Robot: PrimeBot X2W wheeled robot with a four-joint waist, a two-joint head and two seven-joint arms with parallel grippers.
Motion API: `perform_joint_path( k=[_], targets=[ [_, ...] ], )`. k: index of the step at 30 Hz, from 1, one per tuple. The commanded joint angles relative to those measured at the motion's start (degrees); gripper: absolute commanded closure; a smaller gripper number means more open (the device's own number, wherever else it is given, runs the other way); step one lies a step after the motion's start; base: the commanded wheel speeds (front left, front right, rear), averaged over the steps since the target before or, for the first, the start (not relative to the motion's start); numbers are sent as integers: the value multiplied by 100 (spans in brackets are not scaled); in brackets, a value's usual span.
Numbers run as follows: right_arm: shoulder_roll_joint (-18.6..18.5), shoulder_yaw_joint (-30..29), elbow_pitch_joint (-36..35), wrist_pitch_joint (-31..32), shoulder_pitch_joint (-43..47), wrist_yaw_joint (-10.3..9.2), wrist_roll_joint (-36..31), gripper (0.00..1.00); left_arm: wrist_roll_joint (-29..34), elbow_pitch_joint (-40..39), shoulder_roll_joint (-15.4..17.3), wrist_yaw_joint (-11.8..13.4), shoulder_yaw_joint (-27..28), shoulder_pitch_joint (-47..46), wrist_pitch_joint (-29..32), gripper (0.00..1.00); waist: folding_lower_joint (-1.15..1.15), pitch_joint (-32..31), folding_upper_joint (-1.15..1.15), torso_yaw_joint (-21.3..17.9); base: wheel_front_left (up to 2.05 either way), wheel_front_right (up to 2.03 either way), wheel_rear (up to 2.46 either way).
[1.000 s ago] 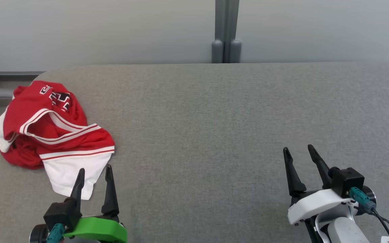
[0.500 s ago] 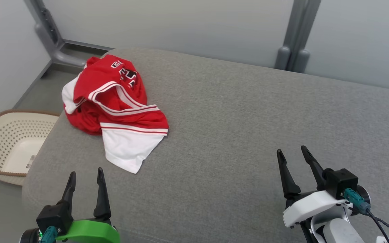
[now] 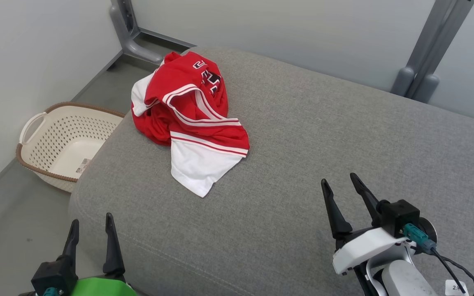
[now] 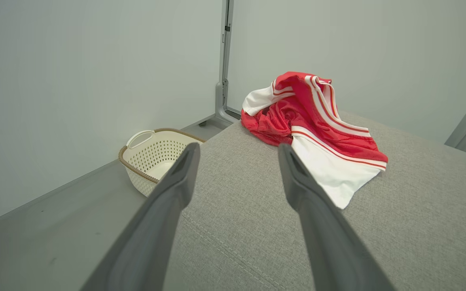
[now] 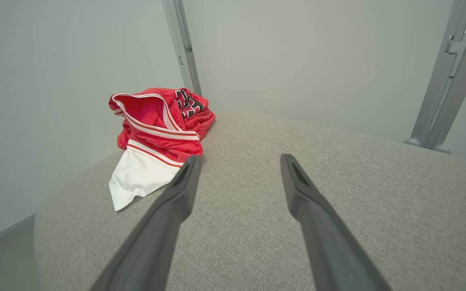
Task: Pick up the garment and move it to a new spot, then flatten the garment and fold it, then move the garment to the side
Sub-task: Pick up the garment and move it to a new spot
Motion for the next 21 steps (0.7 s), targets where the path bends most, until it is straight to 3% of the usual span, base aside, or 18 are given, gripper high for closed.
perform_joint_path(
  k=[1, 8, 12, 18, 21],
  targets=[
    [-29, 10, 17, -18, -80, 0, -41, 0, -31, -34, -15, 53, 2, 88, -34, 0, 0, 23, 0, 19, 0, 0, 0],
    [-27, 9, 51, -18, -107, 0, -136, 0, -64, 30, 9, 85, -1, -17, 32, 0, 0, -2, 0, -4, 0, 0, 0],
    [-26, -63, -10, -18, -72, 0, -161, 0, -229, 175, 0, -19, -12, -390, 232, 0, 0, 1, 0, -32, 0, 0, 0],
    [-27, -173, -100, 22, 46, 0, -287, 0, -523, 962, 27, -359, -161, -1541, 879, 0, 0, 91, 0, -104, 0, 0, 0],
    [-29, -88, -250, 163, -56, 0, -418, 0, -757, 1756, 3, -479, -89, -2523, 1239, 0, 0, 308, 0, -398, 0, 0, 0]
  ],
)
